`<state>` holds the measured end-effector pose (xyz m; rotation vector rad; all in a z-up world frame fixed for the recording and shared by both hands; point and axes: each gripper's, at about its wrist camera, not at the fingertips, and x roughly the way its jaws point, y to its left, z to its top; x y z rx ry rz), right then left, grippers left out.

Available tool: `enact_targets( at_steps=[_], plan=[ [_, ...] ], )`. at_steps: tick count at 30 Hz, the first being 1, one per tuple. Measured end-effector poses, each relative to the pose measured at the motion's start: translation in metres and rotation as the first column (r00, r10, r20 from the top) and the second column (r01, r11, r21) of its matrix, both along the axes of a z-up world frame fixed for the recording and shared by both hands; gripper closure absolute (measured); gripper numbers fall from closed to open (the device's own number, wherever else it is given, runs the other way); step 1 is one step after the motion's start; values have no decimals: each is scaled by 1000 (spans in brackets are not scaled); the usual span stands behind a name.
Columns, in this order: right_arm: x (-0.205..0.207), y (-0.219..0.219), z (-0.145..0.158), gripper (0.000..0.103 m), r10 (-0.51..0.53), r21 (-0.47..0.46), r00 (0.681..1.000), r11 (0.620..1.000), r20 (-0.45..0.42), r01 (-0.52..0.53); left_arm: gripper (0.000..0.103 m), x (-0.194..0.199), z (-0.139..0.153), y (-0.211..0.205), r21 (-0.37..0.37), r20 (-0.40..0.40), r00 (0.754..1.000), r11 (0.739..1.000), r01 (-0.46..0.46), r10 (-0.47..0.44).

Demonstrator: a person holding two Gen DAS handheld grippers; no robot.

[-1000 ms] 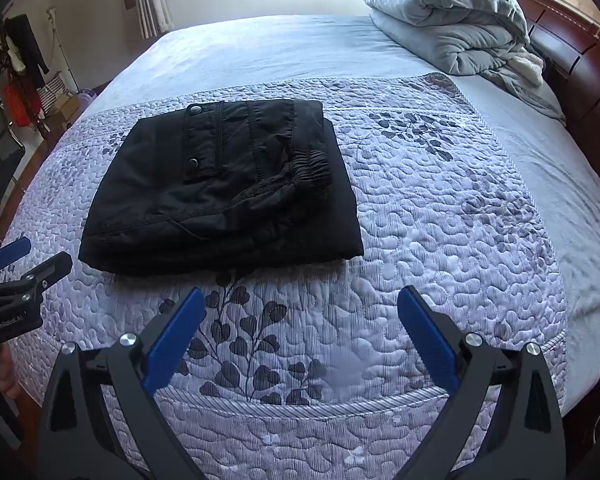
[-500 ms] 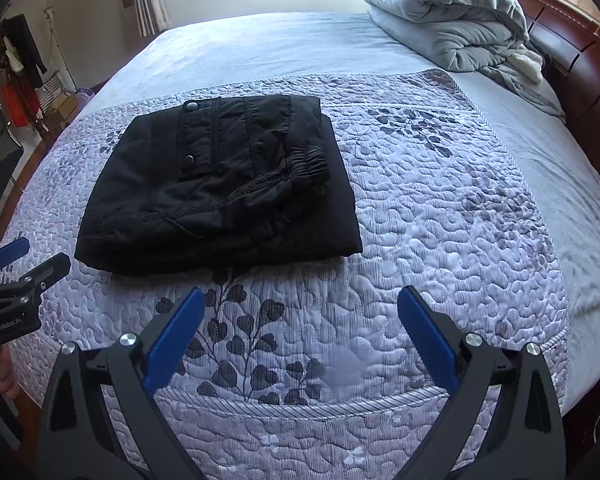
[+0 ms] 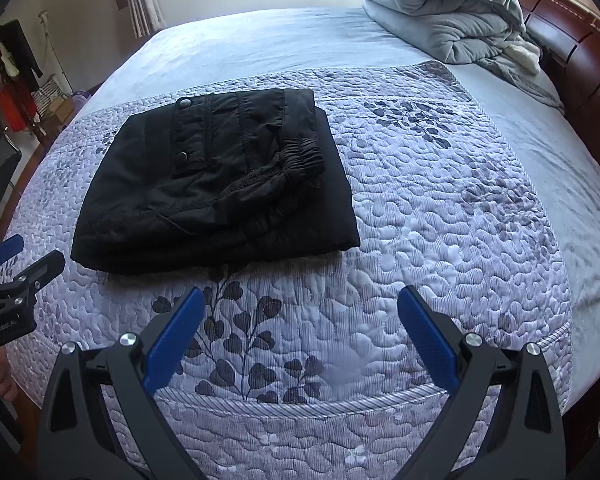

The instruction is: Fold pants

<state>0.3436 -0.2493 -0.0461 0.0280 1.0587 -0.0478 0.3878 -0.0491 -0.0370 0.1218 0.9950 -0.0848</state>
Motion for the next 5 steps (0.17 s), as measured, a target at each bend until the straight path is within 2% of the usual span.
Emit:
enact_targets(
  at_steps=[5],
  plan=[
    [-2, -2, 4, 6, -7, 1, 1000, 1000, 6, 7, 4, -4, 7, 0, -12, 10, 1000, 1000, 1, -1]
  ],
)
